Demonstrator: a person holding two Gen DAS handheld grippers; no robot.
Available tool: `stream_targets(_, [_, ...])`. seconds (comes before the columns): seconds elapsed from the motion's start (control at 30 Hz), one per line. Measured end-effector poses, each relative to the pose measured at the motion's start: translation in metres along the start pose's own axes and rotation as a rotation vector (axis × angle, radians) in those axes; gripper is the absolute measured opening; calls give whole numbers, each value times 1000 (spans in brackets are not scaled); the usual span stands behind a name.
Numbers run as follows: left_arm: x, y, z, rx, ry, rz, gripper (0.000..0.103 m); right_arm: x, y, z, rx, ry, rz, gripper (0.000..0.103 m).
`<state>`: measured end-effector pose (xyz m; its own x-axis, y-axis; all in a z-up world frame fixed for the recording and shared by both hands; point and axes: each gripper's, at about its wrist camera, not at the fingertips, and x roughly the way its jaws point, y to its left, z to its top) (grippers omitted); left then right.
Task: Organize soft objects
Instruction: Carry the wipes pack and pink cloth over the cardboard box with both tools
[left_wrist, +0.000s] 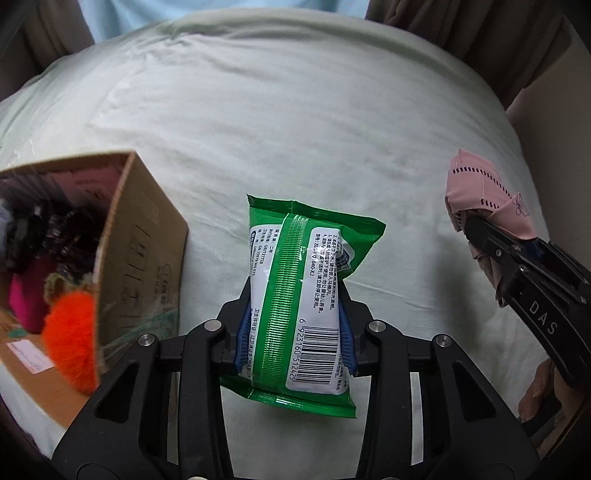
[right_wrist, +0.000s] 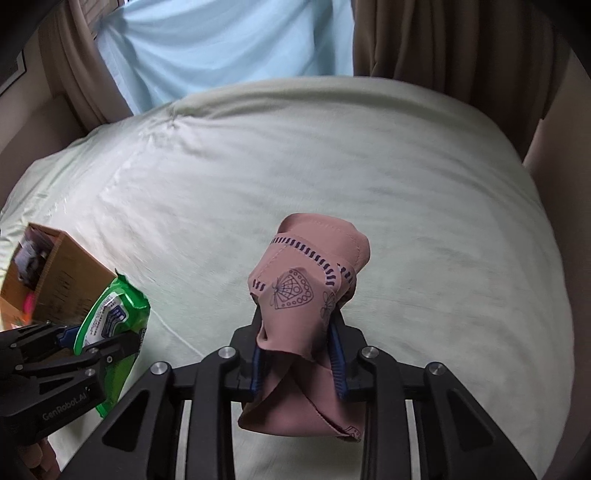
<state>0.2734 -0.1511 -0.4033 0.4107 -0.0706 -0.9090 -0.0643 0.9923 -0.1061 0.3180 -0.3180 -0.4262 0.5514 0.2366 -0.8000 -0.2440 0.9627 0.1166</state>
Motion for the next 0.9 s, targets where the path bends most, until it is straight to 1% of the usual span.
stream_targets(0.1, [-29,-4,4,8,-31,-20,34,-30,1,4,14,-27,-6,27])
stream_targets(0.13, [-39,-6,9,10,-40,-27,34,-41,2,6,18,-36,-8,27])
stream_targets(0.27, [-93,-6,15,20,-92,-62,34,-93,13,16,29,-74,-25,27])
stream_targets(0.37, [-131,1,21,34,-125,-80,34,-138,26,24,42,-102,-40,27])
stream_targets(0.5, [-184,17,26,46,-164,-102,34,-184,49,34,73,-126,-58,27])
stream_targets(0.57, [-210,32,28,42,-180,-117,34,-207,66,40,85,-140,-64,27])
stream_targets(0.63, [-231,49,30,53,-199,-116,34,-226,85,44,100,-152,-65,27])
stream_targets(0.77, [-270,84,32,94,-243,-76,34,-257,129,52,99,-173,-53,27])
stream_targets(0.9, [-296,133,38,104,-253,-48,34,-275,172,53,91,-175,-50,27])
